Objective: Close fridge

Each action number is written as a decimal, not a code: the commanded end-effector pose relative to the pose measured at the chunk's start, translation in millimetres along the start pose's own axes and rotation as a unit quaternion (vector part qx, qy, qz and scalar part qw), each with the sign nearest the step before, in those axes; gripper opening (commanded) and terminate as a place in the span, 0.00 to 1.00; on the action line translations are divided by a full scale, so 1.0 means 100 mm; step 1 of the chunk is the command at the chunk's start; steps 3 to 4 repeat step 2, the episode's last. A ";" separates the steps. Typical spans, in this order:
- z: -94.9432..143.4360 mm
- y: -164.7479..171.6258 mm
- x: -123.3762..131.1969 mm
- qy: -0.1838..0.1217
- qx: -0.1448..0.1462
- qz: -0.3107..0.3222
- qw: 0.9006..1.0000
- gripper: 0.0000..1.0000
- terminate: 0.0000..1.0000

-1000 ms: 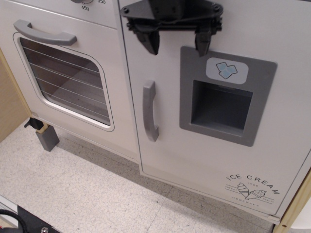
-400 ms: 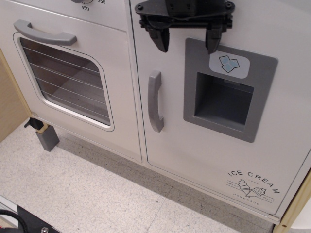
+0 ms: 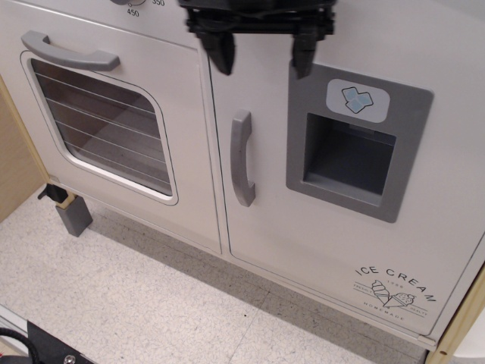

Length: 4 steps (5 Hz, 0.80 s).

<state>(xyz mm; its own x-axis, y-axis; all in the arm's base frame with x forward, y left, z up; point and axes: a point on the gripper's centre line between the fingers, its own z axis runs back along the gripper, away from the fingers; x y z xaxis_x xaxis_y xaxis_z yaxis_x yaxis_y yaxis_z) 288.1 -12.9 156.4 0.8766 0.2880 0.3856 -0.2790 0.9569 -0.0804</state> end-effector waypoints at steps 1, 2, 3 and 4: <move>0.11 0.02 0.05 -0.015 -0.005 -0.001 1.000 1.00 0.00; 0.11 0.02 0.05 -0.015 -0.005 -0.001 1.000 1.00 1.00; 0.11 0.02 0.05 -0.015 -0.005 -0.001 1.000 1.00 1.00; 0.11 0.02 0.05 -0.015 -0.005 -0.001 1.000 1.00 1.00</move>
